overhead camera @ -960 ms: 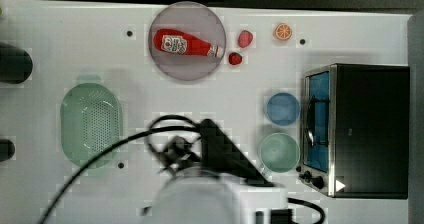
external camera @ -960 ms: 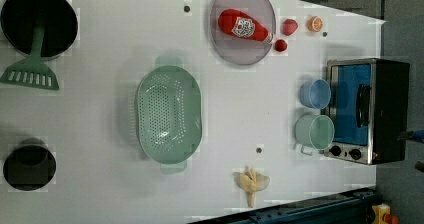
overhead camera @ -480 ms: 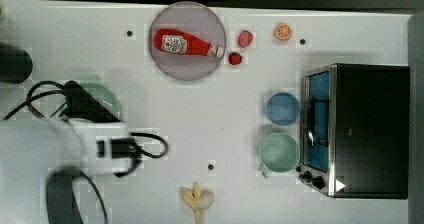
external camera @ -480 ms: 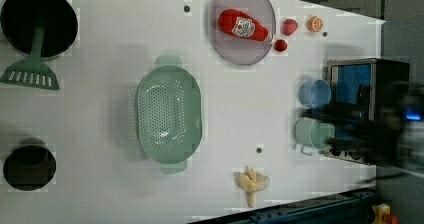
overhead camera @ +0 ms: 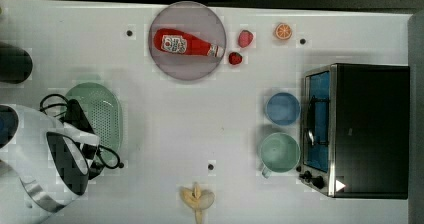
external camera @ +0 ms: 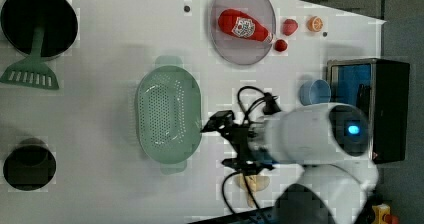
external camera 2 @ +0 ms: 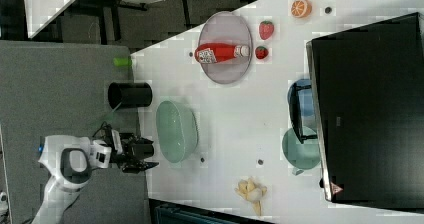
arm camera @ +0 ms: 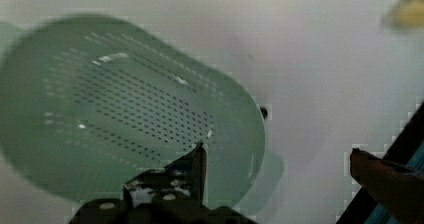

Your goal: Drag strainer left to right.

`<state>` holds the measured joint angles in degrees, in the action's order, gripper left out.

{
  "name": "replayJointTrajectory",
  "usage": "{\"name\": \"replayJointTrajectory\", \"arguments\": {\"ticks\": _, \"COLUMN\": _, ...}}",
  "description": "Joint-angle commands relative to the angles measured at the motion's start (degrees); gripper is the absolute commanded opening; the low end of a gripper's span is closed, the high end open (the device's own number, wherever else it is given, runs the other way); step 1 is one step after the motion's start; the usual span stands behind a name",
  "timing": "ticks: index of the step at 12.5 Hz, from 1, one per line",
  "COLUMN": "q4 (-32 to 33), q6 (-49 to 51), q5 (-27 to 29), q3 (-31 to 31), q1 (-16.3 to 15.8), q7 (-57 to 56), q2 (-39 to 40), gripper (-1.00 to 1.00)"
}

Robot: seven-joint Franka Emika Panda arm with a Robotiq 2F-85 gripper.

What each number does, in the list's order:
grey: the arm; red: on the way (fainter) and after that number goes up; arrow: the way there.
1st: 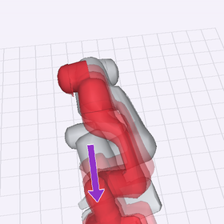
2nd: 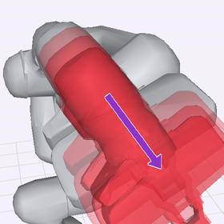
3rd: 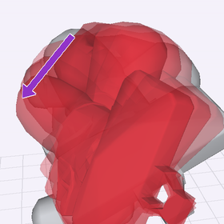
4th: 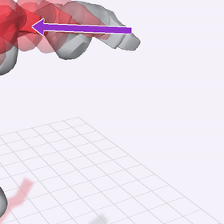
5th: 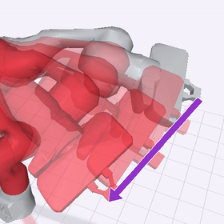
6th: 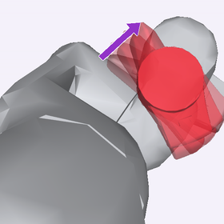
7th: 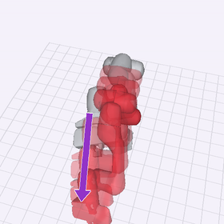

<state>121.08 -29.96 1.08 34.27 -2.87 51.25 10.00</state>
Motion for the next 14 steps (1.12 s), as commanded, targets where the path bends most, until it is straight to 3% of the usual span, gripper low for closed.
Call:
{"name": "replayJointTrajectory", "arguments": {"ticks": 1, "q4": 0.6, "q6": -8.4, "q5": -1.7, "q3": -0.9, "q1": 0.4, "q7": 20.4, "q2": 2.7, "gripper": 1.00}}
{"name": "replayJointTrajectory", "arguments": {"ticks": 7, "q4": 4.1, "q6": -26.1, "q5": -6.3, "q3": -2.6, "q1": 0.2, "q7": 26.8, "q2": 14.5, "gripper": 1.00}}
{"name": "replayJointTrajectory", "arguments": {"ticks": 14, "q4": 4.7, "q6": -31.5, "q5": -10.2, "q3": -10.5, "q1": -3.7, "q7": 27.1, "q2": 19.1, "gripper": 1.00}}
